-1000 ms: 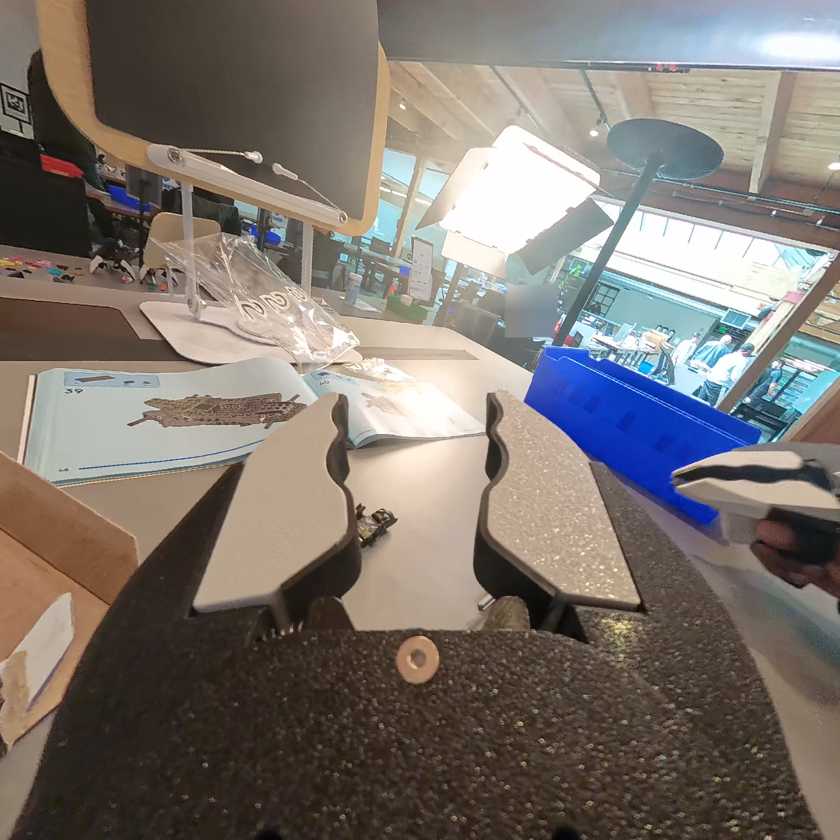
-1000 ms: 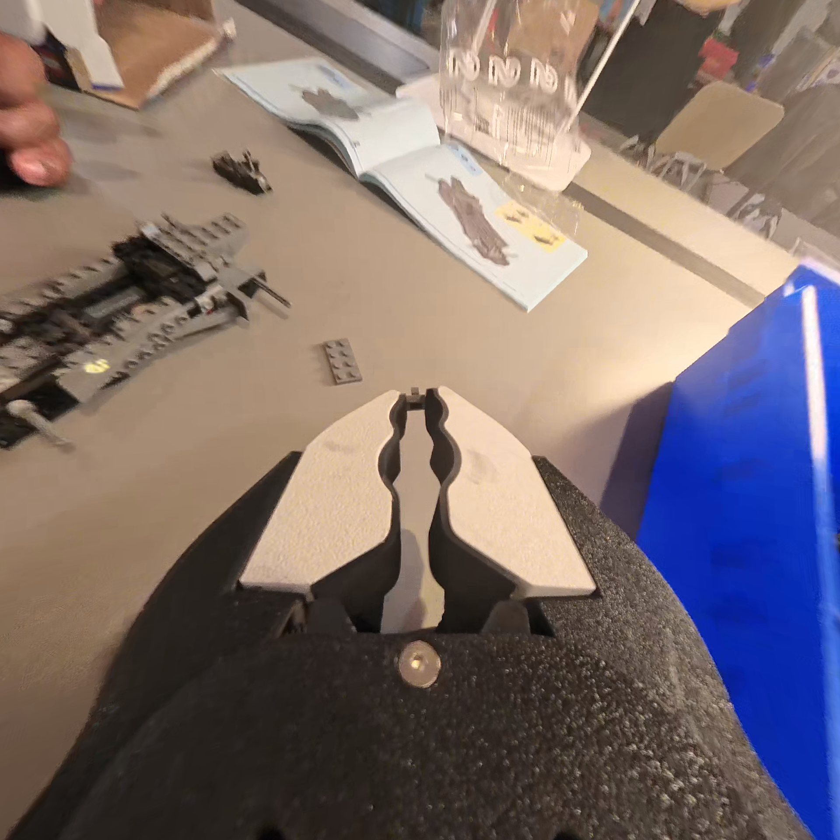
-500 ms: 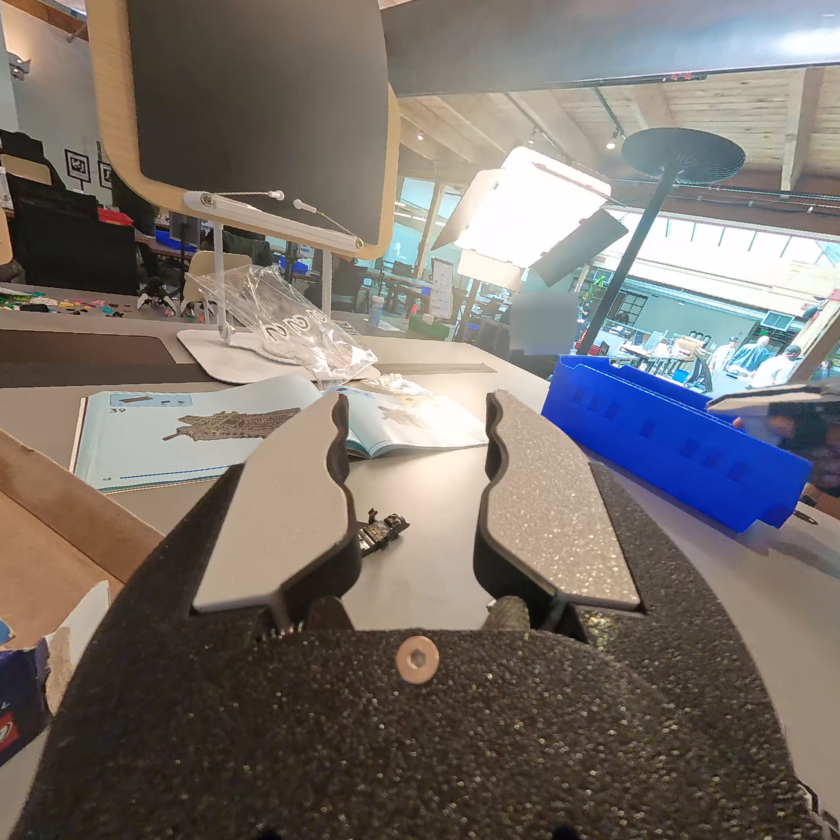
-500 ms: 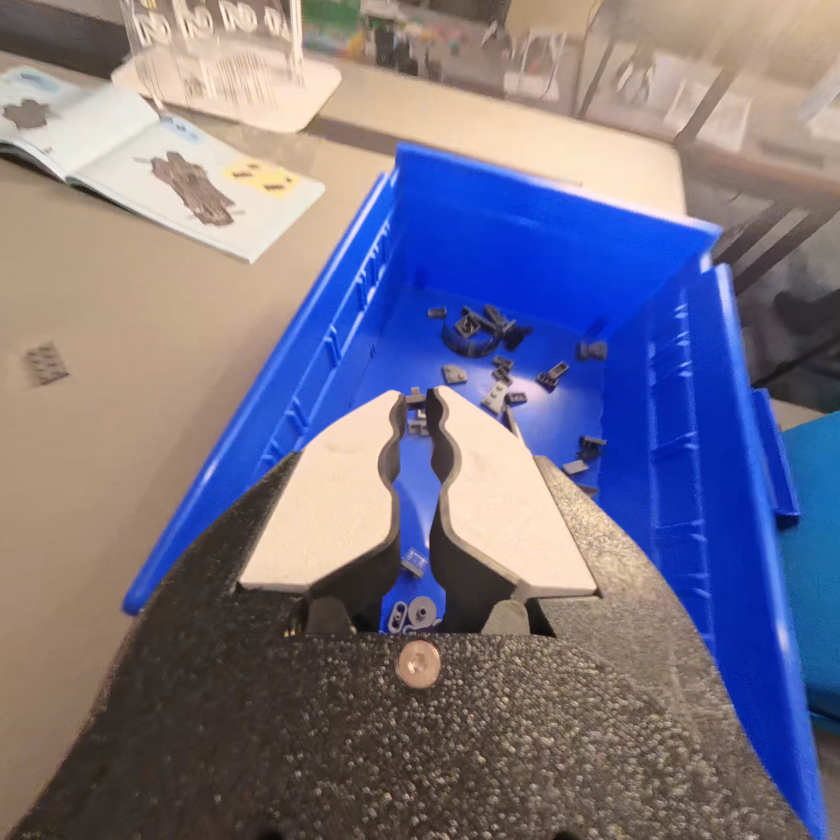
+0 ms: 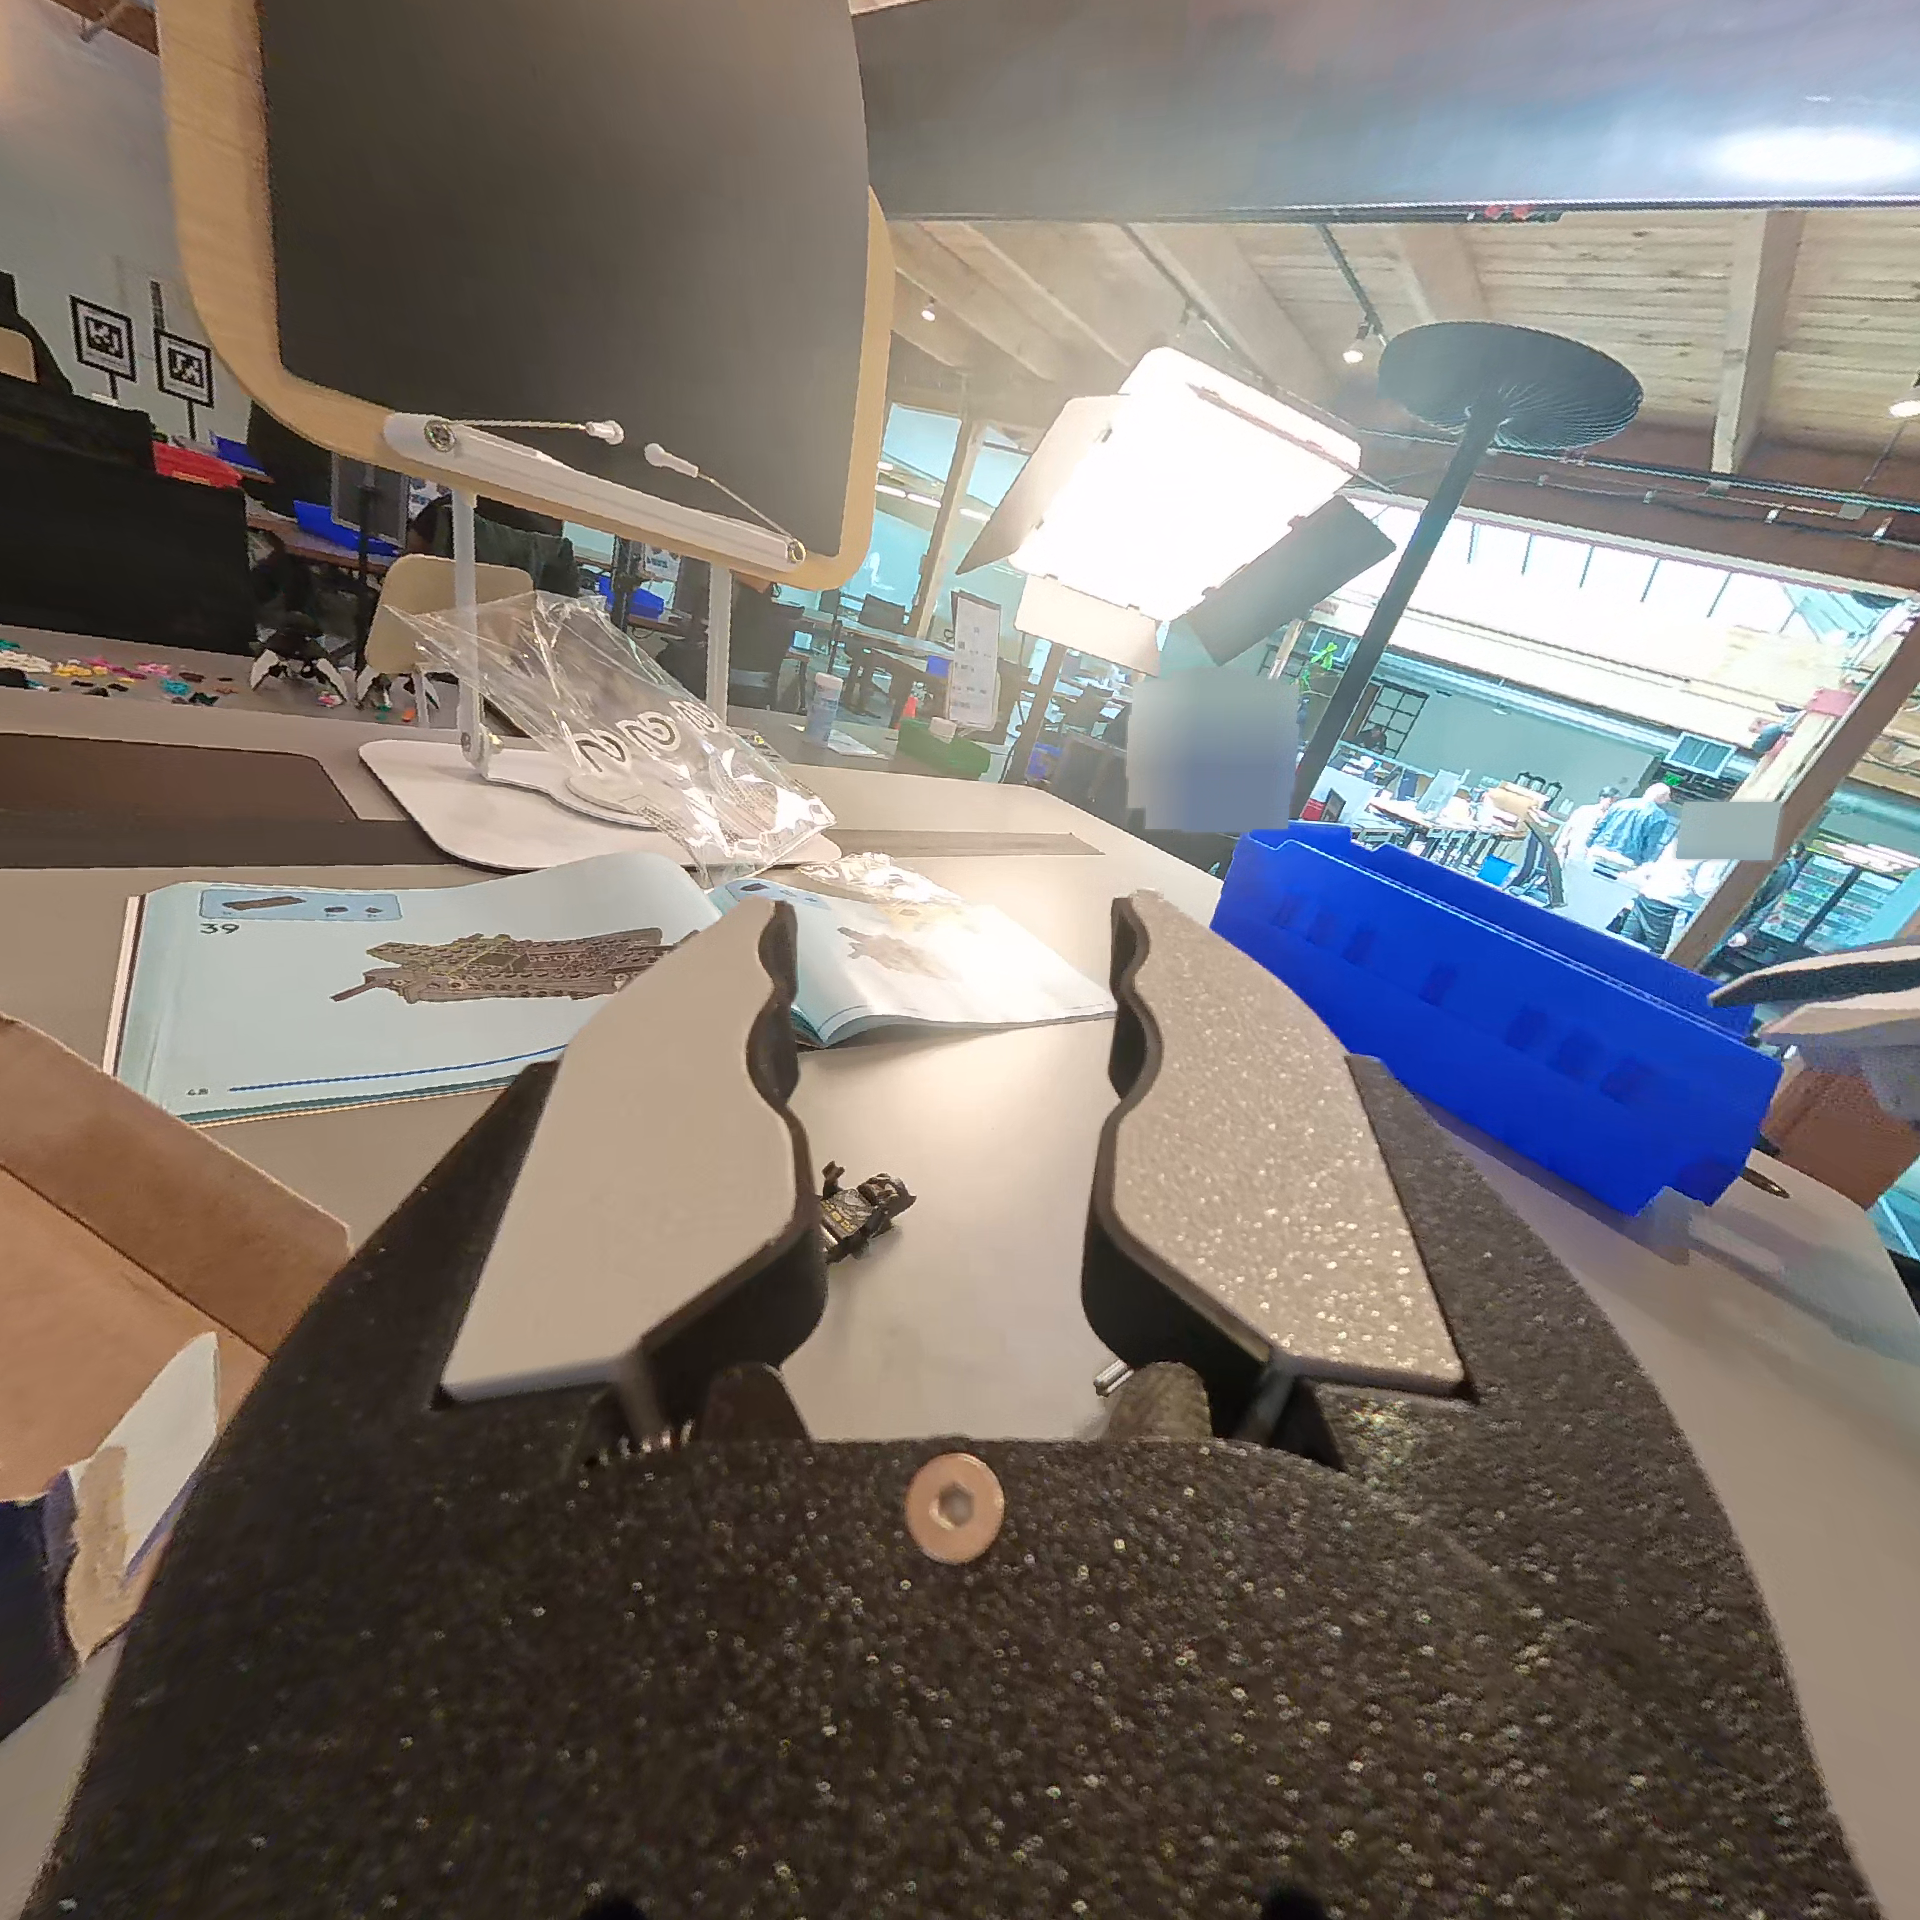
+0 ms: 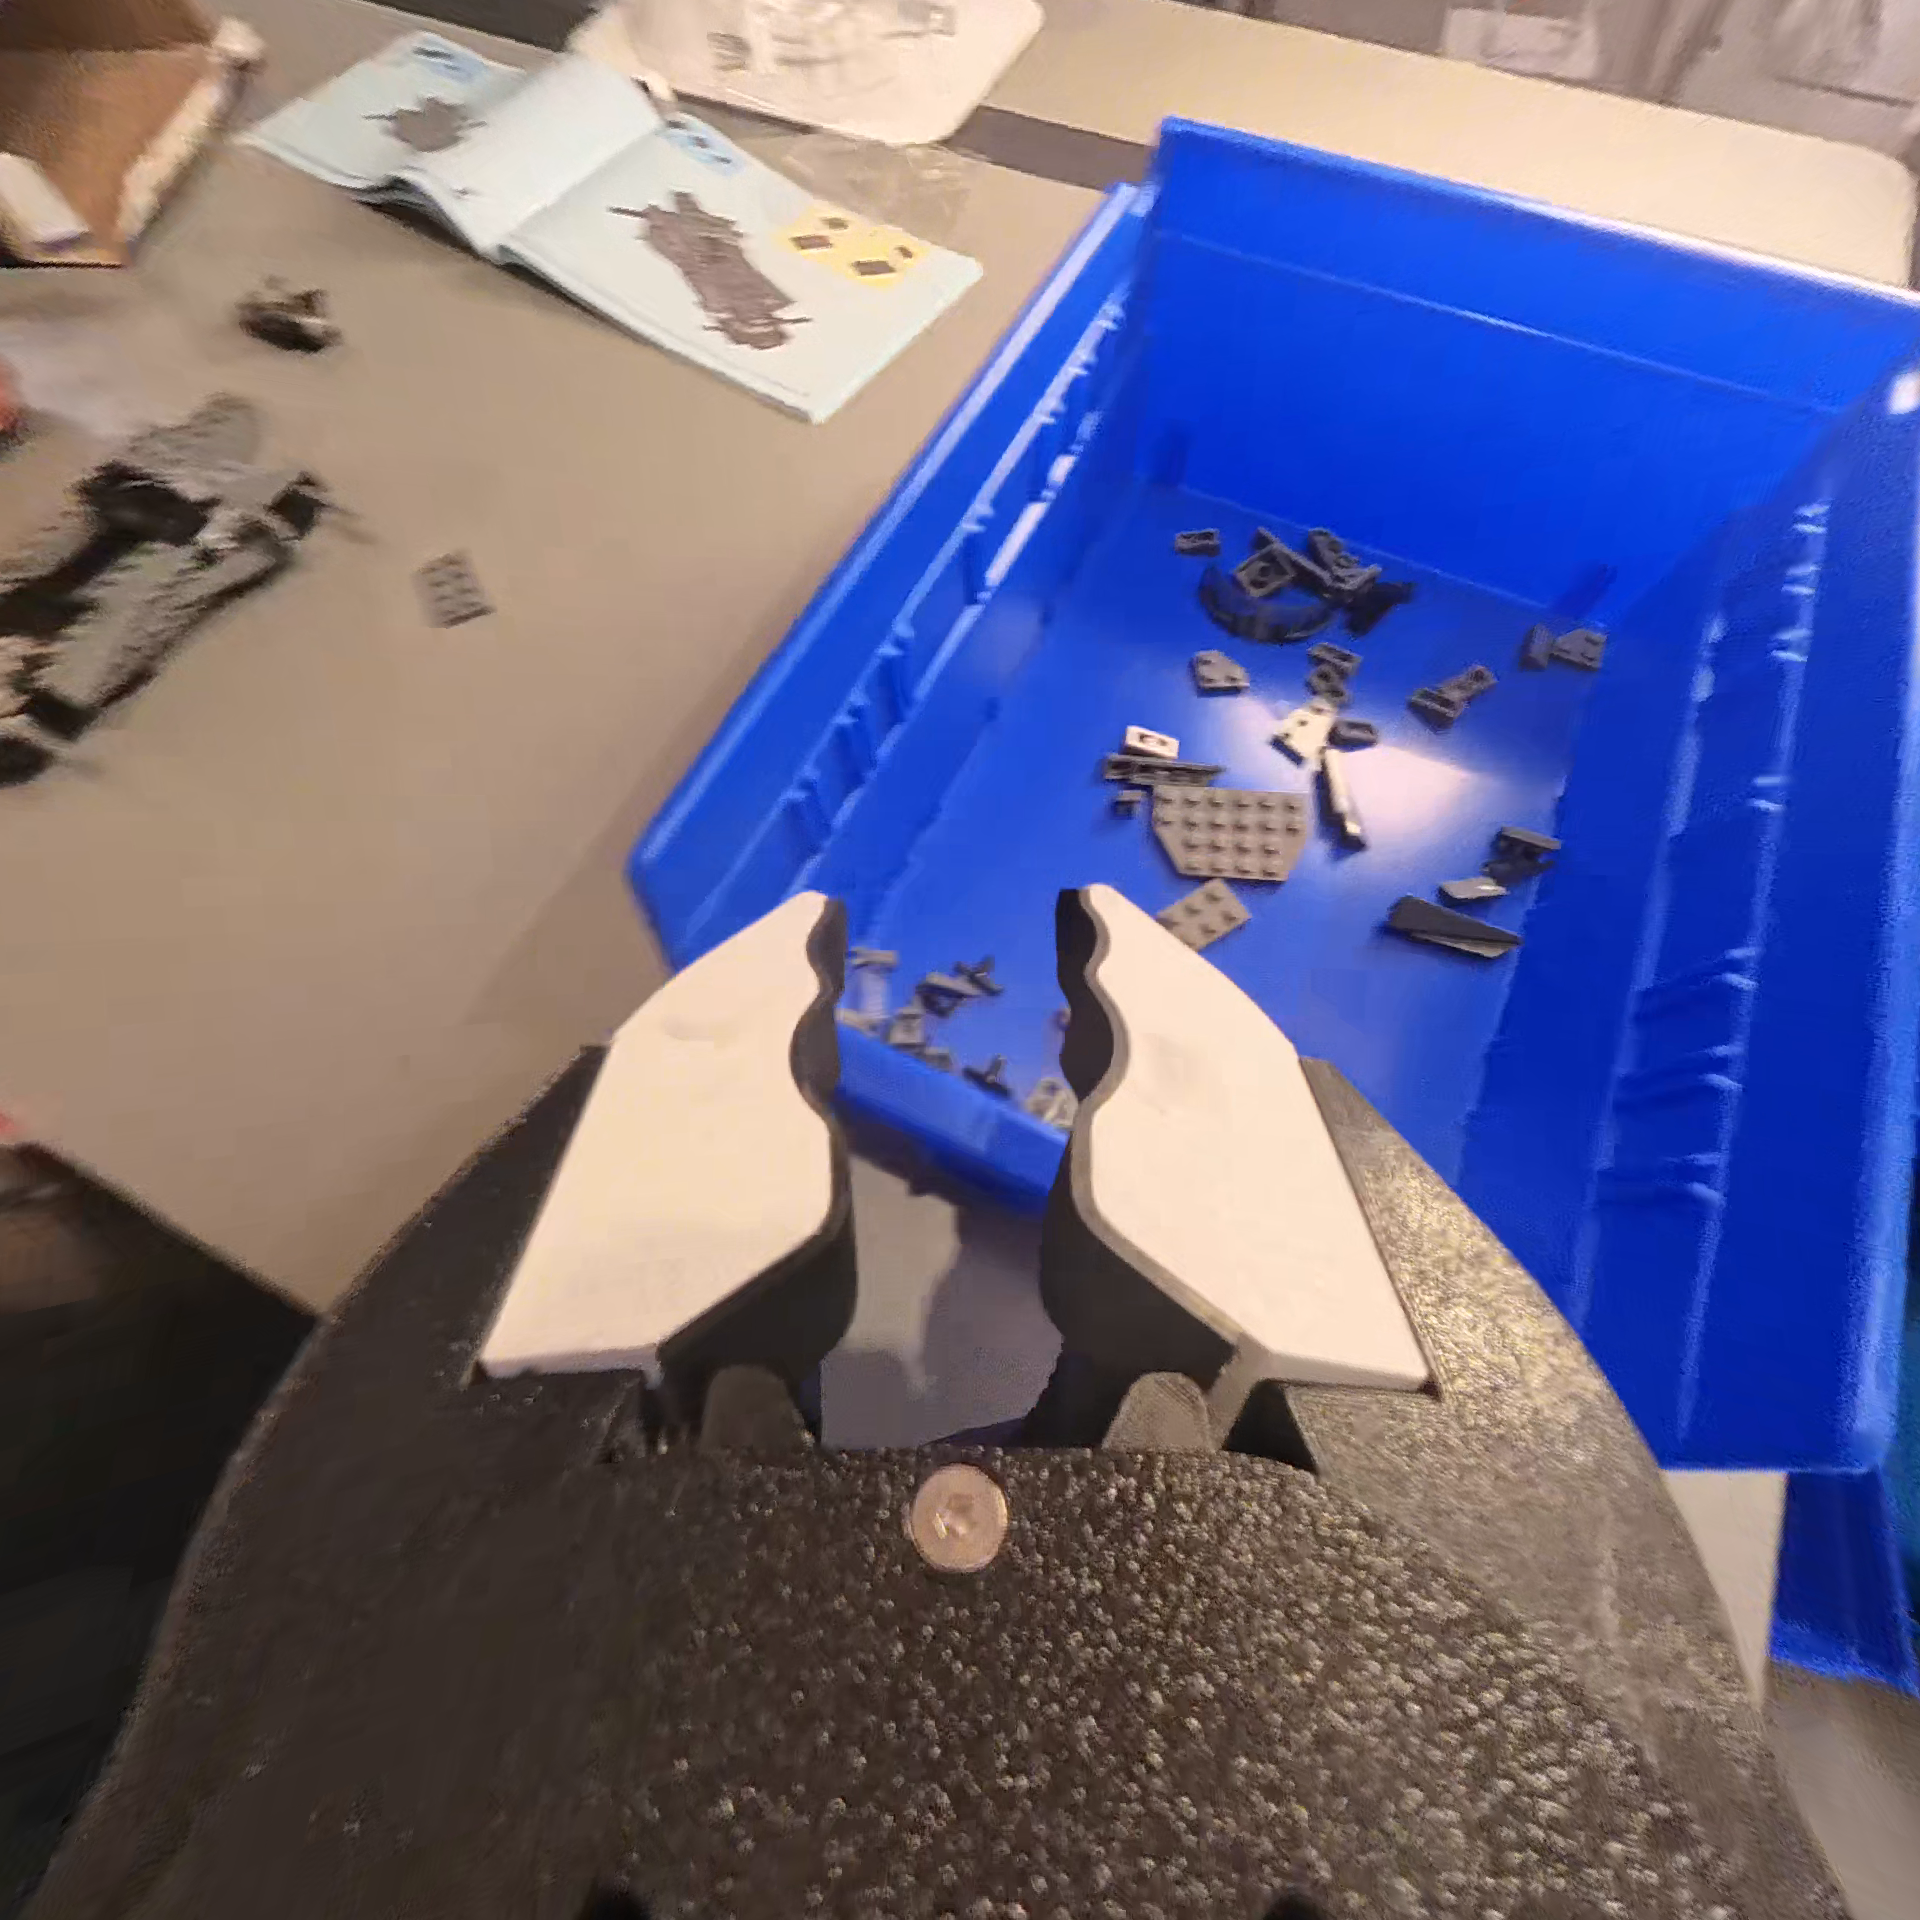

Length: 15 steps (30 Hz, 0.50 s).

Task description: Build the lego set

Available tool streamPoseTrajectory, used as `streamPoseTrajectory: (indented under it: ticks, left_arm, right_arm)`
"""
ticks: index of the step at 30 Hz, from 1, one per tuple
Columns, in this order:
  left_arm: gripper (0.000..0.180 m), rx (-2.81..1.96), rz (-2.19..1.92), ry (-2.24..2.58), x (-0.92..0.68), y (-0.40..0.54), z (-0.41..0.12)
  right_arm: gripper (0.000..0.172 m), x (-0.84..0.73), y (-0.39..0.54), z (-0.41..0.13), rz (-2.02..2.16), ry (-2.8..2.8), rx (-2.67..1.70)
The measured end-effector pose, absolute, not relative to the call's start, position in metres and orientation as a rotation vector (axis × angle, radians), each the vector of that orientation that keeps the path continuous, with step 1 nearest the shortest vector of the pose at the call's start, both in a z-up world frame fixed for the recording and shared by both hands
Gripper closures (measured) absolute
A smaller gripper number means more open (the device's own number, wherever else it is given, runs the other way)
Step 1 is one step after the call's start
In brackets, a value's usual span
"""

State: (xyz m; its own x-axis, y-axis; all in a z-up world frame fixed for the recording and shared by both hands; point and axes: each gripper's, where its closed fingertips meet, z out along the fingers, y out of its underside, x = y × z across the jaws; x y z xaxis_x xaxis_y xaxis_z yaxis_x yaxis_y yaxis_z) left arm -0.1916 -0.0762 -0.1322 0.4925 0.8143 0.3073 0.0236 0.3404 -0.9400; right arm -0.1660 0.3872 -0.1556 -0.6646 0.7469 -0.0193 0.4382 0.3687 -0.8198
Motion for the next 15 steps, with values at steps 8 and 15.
streamPoseTrajectory:
  ticks: [8,15]
  left_arm:
    - [0.122,-1.133,0.572,-0.933,-0.194,-0.073,-0.135]
    - [0.122,-1.133,0.56,-0.909,-0.191,-0.071,-0.134]
  right_arm:
    - [0.131,-0.138,0.338,-0.189,1.071,-2.42,-1.01]
    - [0.131,-0.115,0.245,-0.196,0.931,-2.499,-0.843]
